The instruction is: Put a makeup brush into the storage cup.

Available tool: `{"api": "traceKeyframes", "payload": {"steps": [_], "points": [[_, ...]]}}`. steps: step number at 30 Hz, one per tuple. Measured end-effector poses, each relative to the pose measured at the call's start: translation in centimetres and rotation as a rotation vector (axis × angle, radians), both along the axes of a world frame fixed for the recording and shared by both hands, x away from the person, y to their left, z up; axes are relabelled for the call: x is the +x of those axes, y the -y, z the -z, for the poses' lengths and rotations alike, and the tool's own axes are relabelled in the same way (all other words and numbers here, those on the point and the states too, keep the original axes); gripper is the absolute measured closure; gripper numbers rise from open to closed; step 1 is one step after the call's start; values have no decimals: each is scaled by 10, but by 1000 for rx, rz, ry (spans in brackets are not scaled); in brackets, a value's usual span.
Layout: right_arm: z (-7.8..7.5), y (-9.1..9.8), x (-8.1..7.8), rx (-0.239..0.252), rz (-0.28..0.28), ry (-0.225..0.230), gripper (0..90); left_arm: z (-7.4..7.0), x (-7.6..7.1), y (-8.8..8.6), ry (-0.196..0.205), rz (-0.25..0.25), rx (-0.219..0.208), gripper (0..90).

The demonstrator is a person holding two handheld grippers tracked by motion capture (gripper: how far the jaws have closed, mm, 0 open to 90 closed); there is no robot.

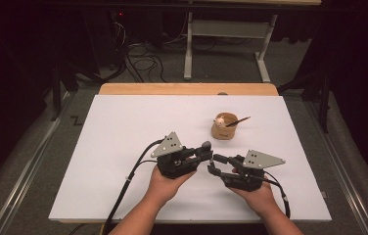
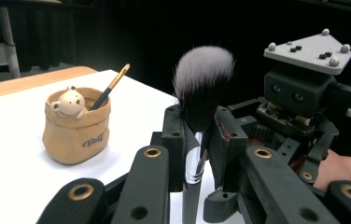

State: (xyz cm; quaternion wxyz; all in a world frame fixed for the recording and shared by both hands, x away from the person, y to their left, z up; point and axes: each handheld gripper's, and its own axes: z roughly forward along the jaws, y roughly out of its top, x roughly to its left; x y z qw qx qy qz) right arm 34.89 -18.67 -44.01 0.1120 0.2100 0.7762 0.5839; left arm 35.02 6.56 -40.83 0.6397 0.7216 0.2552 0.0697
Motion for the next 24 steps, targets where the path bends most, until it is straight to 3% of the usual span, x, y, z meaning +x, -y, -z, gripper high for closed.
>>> {"api": "traceKeyframes", "payload": {"steps": [11, 21, 24], "points": [[1, -3, 1, -53, 3, 4, 730, 3, 0, 4, -6, 17, 11, 774], [1, -5, -2, -88, -21, 36, 805, 3, -1, 5, 3, 22, 31, 767], [1, -5, -2, -88, -20, 44, 807, 3, -2, 4, 13, 22, 40, 692]]}}
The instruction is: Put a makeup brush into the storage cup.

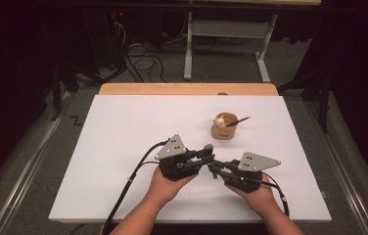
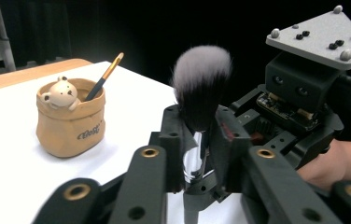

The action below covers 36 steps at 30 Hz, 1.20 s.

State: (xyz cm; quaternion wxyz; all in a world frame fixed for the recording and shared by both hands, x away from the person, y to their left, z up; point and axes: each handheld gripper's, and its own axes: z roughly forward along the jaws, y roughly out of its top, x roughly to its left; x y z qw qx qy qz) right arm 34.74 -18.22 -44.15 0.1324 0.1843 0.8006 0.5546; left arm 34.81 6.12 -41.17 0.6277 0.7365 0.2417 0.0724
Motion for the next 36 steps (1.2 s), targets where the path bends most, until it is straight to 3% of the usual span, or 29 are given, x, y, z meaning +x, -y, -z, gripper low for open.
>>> {"api": "traceKeyframes", "payload": {"steps": [5, 11, 14, 25, 36], "points": [[0, 5, 3, 19, 24, -18, 807, 1, -2, -2, 18, -1, 9, 558], [0, 9, 4, 29, 39, -20, 806, 5, -3, -9, 17, -71, 32, 369], [0, 11, 5, 35, 44, -20, 806, 8, -2, -15, 16, -90, 43, 343], [-1, 17, 6, 57, 79, -17, 805, 21, -1, -46, 1, -259, 102, 52], [-2, 25, 9, 71, 115, -11, 806, 31, -6, -83, -9, -353, 124, 1]]}}
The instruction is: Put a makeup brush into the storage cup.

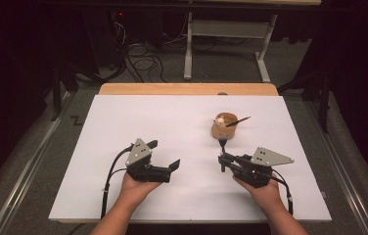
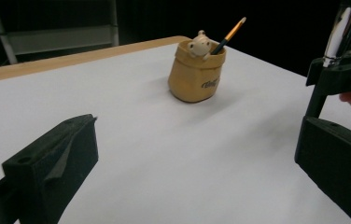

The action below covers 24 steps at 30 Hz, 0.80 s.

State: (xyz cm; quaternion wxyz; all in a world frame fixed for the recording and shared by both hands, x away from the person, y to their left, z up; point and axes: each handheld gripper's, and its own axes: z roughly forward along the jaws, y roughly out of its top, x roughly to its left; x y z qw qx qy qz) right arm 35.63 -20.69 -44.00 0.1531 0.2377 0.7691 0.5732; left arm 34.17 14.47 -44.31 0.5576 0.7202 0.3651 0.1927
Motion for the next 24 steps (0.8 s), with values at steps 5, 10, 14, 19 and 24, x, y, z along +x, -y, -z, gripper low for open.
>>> {"api": "traceKeyframes", "payload": {"steps": [5, 10, 14, 19, 24], "points": [[0, 8, 2, 9, 27, 4, 806, 4, -6, -26, -10, -38, 12, 1], [0, 17, 4, 23, 59, 4, 806, 16, -13, -53, -14, -89, 10, 1], [0, 26, 6, 34, 92, 1, 806, 23, -17, -67, 13, -132, 51, 1], [-2, 35, 8, 37, 134, 7, 806, 22, -20, -78, 24, -147, 34, 2], [-2, 48, 10, 44, 165, 12, 806, 26, -20, -76, 11, -139, 61, 2]]}}
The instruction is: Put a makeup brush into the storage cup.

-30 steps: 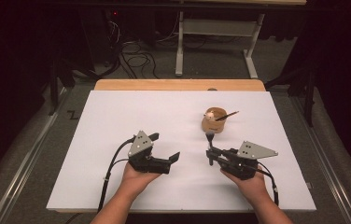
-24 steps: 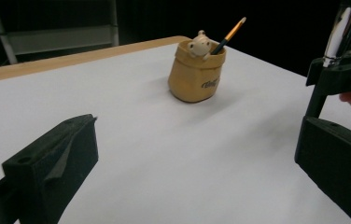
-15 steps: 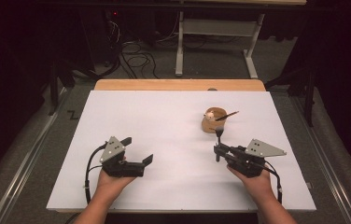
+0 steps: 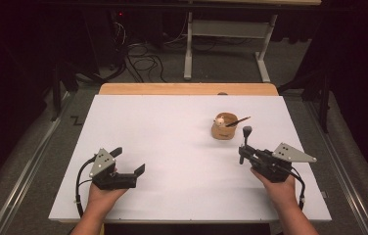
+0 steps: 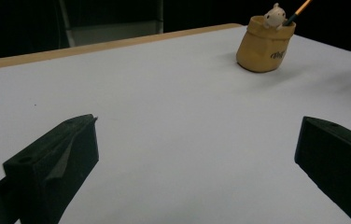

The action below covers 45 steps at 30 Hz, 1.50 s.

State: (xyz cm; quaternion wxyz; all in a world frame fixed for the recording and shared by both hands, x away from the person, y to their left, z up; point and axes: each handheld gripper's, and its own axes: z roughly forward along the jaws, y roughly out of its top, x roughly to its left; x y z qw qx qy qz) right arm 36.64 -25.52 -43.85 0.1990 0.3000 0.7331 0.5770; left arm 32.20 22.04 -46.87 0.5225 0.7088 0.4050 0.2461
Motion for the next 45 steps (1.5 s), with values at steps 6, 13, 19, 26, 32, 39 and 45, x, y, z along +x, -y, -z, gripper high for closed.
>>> {"api": "traceKeyframes", "payload": {"steps": [6, 13, 19, 26, 32, 39, 45], "points": [[-2, 13, 0, 12, 41, 13, 806, 2, 1, 2, -12, 12, -4, 3], [-4, 14, 2, 49, 52, 26, 806, 2, 2, 0, -25, 9, -22, 5], [-11, 5, 12, 74, 65, 29, 806, 3, 2, -1, -26, 20, -29, 6], [-29, -14, 34, 99, 97, 47, 806, 5, 2, -2, -34, 24, -38, 6], [-35, -23, 58, 99, 144, 34, 806, 5, 1, -1, -31, 36, -39, 7], [-34, -30, 78, 92, 200, 19, 807, 4, 1, -2, -34, 44, -32, 7], [-31, -34, 90, 82, 209, 7, 807, 3, 0, -2, -21, 40, -43, 12]]}}
